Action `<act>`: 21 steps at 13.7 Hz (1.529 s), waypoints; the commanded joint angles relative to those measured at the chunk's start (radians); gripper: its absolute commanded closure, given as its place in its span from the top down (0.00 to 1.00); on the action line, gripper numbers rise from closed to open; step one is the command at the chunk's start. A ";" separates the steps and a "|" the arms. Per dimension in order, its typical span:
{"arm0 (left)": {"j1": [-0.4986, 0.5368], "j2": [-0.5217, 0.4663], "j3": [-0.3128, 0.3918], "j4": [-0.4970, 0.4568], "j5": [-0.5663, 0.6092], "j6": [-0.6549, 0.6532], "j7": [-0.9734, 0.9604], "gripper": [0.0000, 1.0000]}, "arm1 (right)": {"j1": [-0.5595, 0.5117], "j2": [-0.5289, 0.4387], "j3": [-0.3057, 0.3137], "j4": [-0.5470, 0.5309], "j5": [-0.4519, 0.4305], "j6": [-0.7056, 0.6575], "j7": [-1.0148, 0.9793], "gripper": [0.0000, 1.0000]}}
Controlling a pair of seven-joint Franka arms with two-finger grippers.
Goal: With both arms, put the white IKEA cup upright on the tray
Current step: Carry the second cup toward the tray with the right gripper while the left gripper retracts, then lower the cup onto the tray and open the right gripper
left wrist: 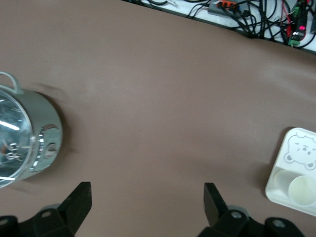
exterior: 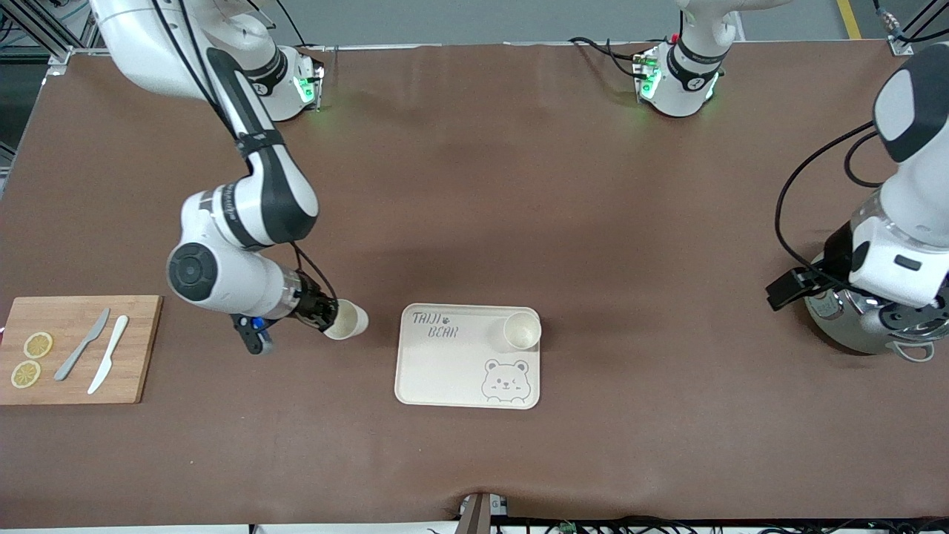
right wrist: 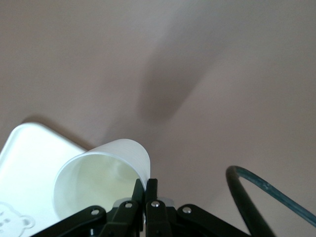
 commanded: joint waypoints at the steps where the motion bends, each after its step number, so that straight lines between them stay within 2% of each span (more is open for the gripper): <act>1: 0.024 -0.061 -0.004 -0.025 0.022 -0.047 0.074 1.00 | 0.074 0.069 -0.011 0.043 0.021 0.086 0.113 0.00; 3: 0.057 -0.081 -0.004 -0.024 0.022 -0.075 0.128 1.00 | 0.143 0.111 -0.012 0.046 0.013 0.177 0.245 0.00; 5: 0.077 -0.083 -0.004 -0.024 0.022 -0.078 0.171 1.00 | 0.165 0.133 -0.011 0.051 0.015 0.239 0.289 0.00; 12: 0.139 -0.120 -0.007 -0.027 0.021 -0.124 0.249 1.00 | 0.180 0.162 -0.011 0.067 0.009 0.243 0.324 0.00; 16: 0.145 -0.132 -0.007 -0.030 0.013 -0.158 0.277 1.00 | 0.198 0.177 -0.012 0.064 0.007 0.269 0.327 0.10; 17: 0.147 -0.135 -0.007 -0.031 0.009 -0.159 0.277 1.00 | 0.200 0.177 -0.012 0.064 0.006 0.269 0.325 0.23; 19: 0.147 -0.146 -0.007 -0.036 0.007 -0.179 0.277 1.00 | 0.200 0.176 -0.015 0.064 -0.009 0.265 0.319 1.00; 21: 0.147 -0.179 -0.007 -0.080 0.005 -0.182 0.272 1.00 | 0.194 0.165 -0.017 0.064 -0.031 0.243 0.316 1.00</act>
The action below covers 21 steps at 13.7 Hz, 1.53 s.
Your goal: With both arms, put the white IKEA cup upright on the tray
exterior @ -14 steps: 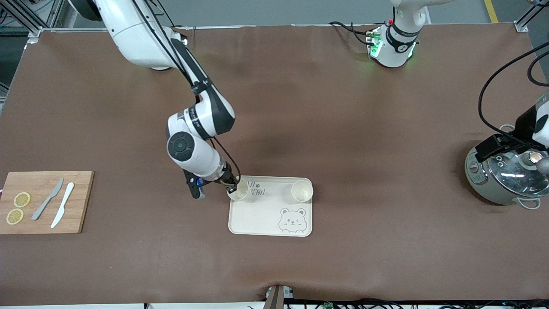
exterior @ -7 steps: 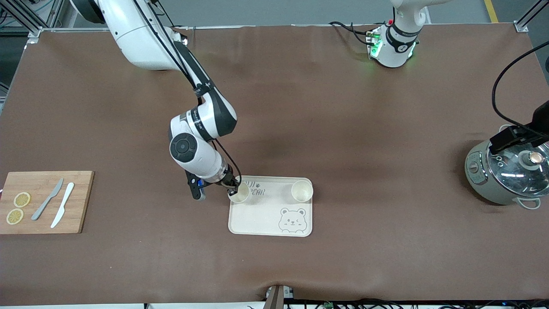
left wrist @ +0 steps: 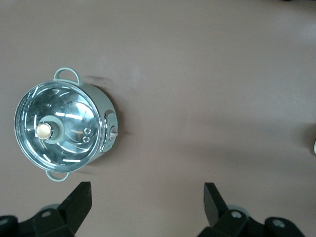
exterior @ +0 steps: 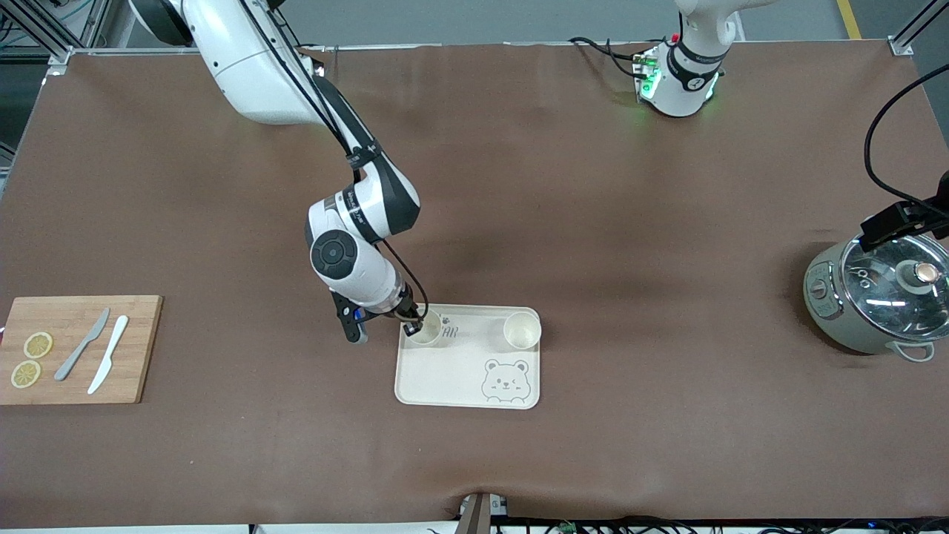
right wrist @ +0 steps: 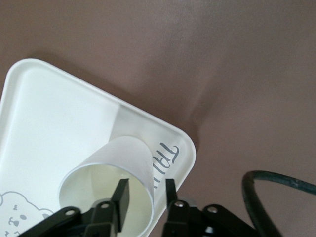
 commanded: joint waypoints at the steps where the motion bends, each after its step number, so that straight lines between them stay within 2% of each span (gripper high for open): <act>1: 0.004 -0.072 -0.005 -0.077 0.005 -0.006 0.002 1.00 | -0.002 -0.002 -0.006 0.027 -0.024 -0.041 0.009 1.00; 3: 0.007 -0.075 -0.007 -0.080 0.005 -0.007 0.002 1.00 | -0.010 -0.033 -0.007 0.032 -0.015 -0.088 0.016 1.00; 5: 0.019 -0.085 -0.007 -0.090 0.002 -0.007 0.008 1.00 | -0.012 -0.088 -0.007 0.046 -0.014 -0.210 0.013 1.00; 9: 0.021 -0.098 -0.008 -0.095 -0.030 -0.012 0.008 1.00 | -0.058 -0.096 0.003 0.150 0.005 -0.383 -0.045 1.00; 13: 0.018 -0.108 -0.014 -0.090 -0.030 -0.021 0.011 1.00 | -0.094 -0.101 0.004 0.315 0.029 -0.418 -0.059 1.00; 16: 0.016 -0.109 -0.016 -0.090 -0.039 -0.021 0.011 1.00 | -0.180 -0.174 0.002 0.317 0.104 -0.441 -0.066 1.00; 21: 0.016 -0.114 -0.016 -0.090 -0.061 -0.023 0.009 1.00 | -0.272 -0.314 -0.007 0.308 0.065 -0.669 -0.224 1.00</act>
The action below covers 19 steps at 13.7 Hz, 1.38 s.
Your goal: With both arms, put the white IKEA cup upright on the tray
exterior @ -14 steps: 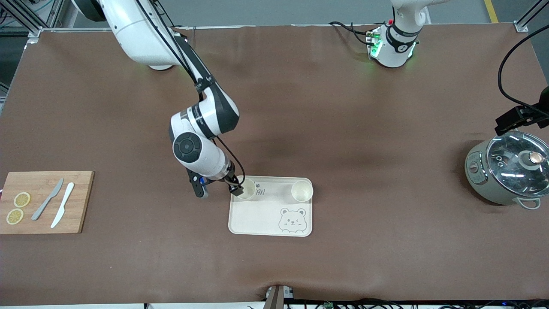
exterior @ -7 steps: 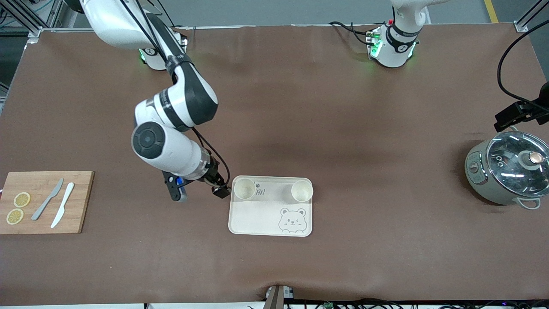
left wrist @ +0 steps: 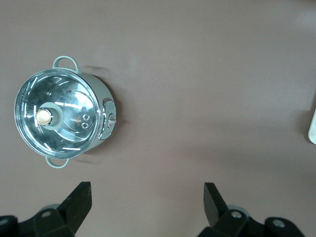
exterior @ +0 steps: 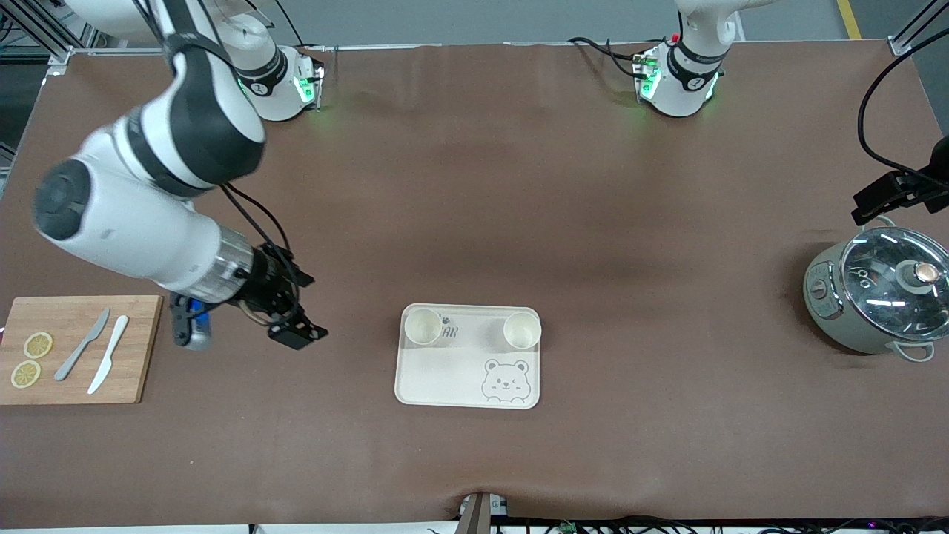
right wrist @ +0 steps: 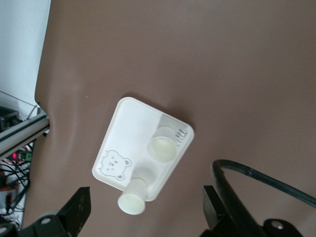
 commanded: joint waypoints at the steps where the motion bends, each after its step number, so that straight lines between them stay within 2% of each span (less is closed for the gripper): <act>1: 0.011 -0.033 -0.005 -0.021 -0.040 -0.015 0.011 1.00 | -0.072 -0.079 0.011 -0.020 -0.011 -0.121 -0.145 1.00; 5: 0.010 -0.044 -0.005 -0.024 -0.051 -0.020 -0.006 1.00 | -0.193 -0.185 0.009 -0.075 -0.049 -0.263 -0.468 1.00; 9: 0.010 -0.060 -0.005 -0.041 -0.053 -0.029 -0.006 1.00 | -0.272 -0.301 0.009 -0.193 -0.160 -0.272 -0.828 1.00; 11: 0.010 -0.060 -0.005 -0.039 -0.053 -0.029 -0.006 1.00 | -0.342 -0.338 0.009 -0.227 -0.186 -0.275 -1.095 1.00; 13: 0.010 -0.060 -0.005 -0.036 -0.053 -0.029 -0.004 1.00 | -0.378 -0.369 0.009 -0.240 -0.200 -0.304 -1.278 1.00; 16: 0.010 -0.056 -0.003 -0.035 -0.053 -0.032 0.011 1.00 | -0.349 -0.432 0.016 -0.249 -0.253 -0.375 -1.319 1.00; 19: 0.010 -0.056 -0.001 -0.029 -0.050 -0.032 0.011 1.00 | -0.323 -0.513 0.016 -0.319 -0.273 -0.381 -1.322 1.00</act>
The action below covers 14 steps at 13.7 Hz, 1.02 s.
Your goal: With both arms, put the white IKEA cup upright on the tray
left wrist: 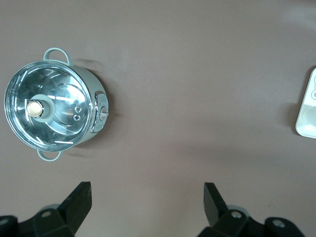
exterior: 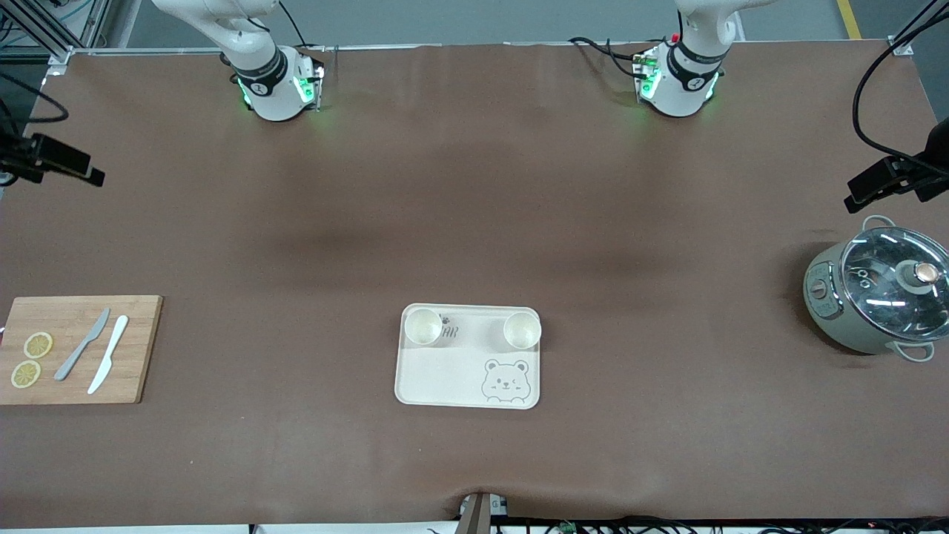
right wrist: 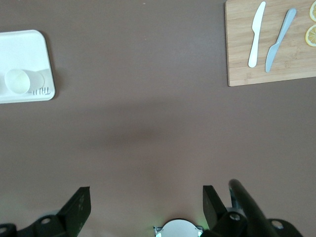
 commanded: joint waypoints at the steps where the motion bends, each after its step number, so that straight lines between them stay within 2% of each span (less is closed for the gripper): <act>1: 0.011 -0.026 -0.001 -0.014 -0.017 -0.007 0.013 1.00 | 0.016 -0.079 0.003 -0.095 -0.031 0.020 -0.011 1.00; 8: 0.014 -0.018 0.006 0.002 -0.022 -0.006 0.013 1.00 | 0.039 -0.061 0.003 -0.095 -0.040 0.083 -0.014 1.00; 10: 0.017 -0.014 0.008 0.002 -0.031 -0.006 0.011 1.00 | 0.053 -0.061 0.006 -0.095 -0.098 0.096 -0.046 1.00; 14: 0.016 0.000 0.010 0.002 -0.055 -0.006 0.001 1.00 | 0.060 -0.061 0.004 -0.095 -0.102 0.106 -0.050 1.00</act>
